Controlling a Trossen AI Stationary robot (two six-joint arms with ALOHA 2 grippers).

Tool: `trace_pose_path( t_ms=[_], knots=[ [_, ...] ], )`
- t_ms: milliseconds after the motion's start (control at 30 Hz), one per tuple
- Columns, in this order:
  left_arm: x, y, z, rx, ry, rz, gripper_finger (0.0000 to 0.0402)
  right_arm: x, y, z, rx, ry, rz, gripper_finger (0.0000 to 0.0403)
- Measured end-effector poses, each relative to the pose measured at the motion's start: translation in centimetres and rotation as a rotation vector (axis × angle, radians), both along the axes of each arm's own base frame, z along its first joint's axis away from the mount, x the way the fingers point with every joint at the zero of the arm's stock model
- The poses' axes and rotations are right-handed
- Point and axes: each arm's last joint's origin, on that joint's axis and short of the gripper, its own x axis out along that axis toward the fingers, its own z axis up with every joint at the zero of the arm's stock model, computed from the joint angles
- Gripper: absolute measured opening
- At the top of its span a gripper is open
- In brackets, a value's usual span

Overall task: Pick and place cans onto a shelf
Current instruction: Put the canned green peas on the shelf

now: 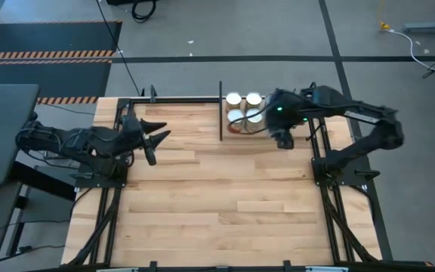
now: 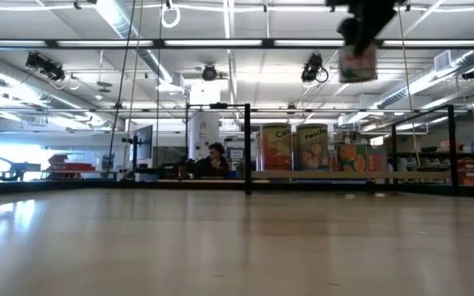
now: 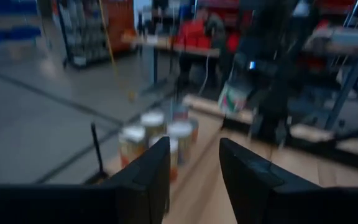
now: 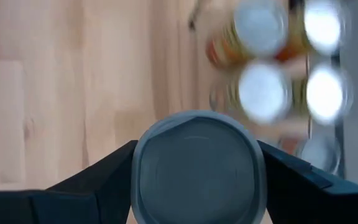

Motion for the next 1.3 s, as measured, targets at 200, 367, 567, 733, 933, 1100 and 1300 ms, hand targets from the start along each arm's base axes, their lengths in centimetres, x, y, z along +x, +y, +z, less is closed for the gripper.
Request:
trace_pose_path(
  t_ms=[200, 367, 567, 733, 933, 1100, 1300],
  knots=[
    [0.1, 0.1, 1.7, 0.049, -0.133, 0.002, 0.0144, -5.8, -1.9, -5.2, 0.014, 0.054, -0.273, 0.0287],
    [0.1, -0.2, 1.8, 0.054, -0.139, -0.022, 0.0144, -8.5, -3.1, -9.4, -0.029, 0.047, -0.534, 0.0289],
    [0.0, -0.6, 1.7, 0.022, -0.152, -0.047, 0.0144, -7.9, -5.1, -11.7, -0.084, 0.015, -0.506, 0.0289],
    [0.1, -1.5, 1.6, -0.101, -0.186, -0.218, 0.0144, -7.8, -7.2, -12.5, -0.113, 0.051, -0.501, 0.029],
    [0.2, -2.8, 1.4, -0.174, -0.187, -0.316, 0.0141, -8.3, -9.4, -13.5, -0.071, 0.073, -0.578, 0.0291],
    [0.0, -3.1, 1.4, -0.179, -0.187, -0.345, 0.013, -8.4, -10.4, -14.2, -0.006, 0.06, -0.596, 0.03],
    [-0.1, -3.2, 1.5, -0.177, -0.19, -0.349, 0.0112, -8.3, -11.0, -14.2, -0.021, 0.035, -0.61, 0.0324]
  ],
)
